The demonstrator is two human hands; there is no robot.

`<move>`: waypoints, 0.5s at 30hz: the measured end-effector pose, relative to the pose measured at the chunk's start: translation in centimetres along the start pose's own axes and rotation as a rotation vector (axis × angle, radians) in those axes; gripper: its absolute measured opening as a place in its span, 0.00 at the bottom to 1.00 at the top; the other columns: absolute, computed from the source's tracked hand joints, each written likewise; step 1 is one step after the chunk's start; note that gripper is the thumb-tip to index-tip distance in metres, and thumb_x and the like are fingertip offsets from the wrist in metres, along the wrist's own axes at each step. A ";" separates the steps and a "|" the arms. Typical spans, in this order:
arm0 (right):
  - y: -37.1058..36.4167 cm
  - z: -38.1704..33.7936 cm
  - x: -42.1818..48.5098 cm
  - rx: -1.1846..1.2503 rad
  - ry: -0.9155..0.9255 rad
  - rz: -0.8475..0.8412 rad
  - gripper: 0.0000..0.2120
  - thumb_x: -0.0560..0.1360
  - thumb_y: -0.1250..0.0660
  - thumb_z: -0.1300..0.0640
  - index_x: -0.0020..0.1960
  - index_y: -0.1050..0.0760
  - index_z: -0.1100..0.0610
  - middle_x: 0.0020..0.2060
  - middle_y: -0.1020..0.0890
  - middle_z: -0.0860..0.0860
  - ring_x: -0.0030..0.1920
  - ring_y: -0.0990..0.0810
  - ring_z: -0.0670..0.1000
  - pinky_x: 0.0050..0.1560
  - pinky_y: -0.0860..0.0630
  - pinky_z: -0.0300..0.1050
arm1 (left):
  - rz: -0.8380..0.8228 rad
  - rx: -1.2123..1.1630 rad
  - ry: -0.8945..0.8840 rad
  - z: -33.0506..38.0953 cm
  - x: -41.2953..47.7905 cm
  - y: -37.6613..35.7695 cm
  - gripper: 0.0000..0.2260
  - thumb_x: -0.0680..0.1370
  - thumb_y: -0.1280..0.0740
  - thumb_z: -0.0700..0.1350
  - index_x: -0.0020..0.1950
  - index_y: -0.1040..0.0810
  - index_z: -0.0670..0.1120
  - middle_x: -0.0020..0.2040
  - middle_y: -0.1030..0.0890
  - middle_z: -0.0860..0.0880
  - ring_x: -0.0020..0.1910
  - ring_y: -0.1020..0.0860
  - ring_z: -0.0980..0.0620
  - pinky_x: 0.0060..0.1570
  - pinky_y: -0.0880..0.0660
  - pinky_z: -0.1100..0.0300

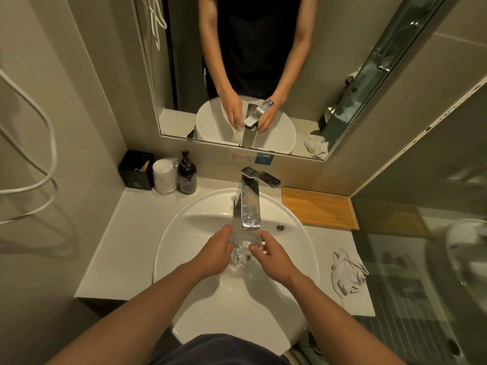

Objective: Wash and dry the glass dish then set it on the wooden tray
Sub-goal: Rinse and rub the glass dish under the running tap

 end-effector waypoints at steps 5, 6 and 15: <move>0.3 -0.2 0.2 -0.028 0.015 -0.040 0.12 0.81 0.33 0.56 0.64 0.26 0.51 0.52 0.18 0.48 0.46 0.17 0.47 0.49 0.18 0.49 | -0.041 -0.037 -0.011 0.4 0.0 0.0 0.18 0.82 0.39 0.42 0.73 0.34 0.46 0.62 0.23 0.42 0.58 0.23 0.45 0.54 0.28 0.57; 0.2 -0.3 0.2 -0.042 0.043 -0.036 0.13 0.80 0.32 0.55 0.64 0.25 0.50 0.54 0.18 0.48 0.47 0.19 0.45 0.49 0.21 0.45 | -0.048 -0.004 -0.028 0.4 0.1 0.1 0.19 0.82 0.38 0.42 0.73 0.34 0.46 0.63 0.24 0.42 0.60 0.24 0.45 0.56 0.29 0.57; 0.3 0.0 0.5 -0.076 0.051 -0.048 0.14 0.81 0.33 0.54 0.67 0.26 0.50 0.57 0.20 0.48 0.48 0.20 0.44 0.52 0.24 0.42 | -0.065 -0.030 -0.004 -0.3 -0.2 0.0 0.16 0.82 0.38 0.45 0.69 0.33 0.46 0.63 0.23 0.43 0.59 0.22 0.45 0.61 0.25 0.48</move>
Point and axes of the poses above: each hand's wrist, its own x-axis towards the middle knuckle, its own y-axis out of the back of the hand, z = x × y, the point moved 1 cm from there along x, towards the middle knuckle
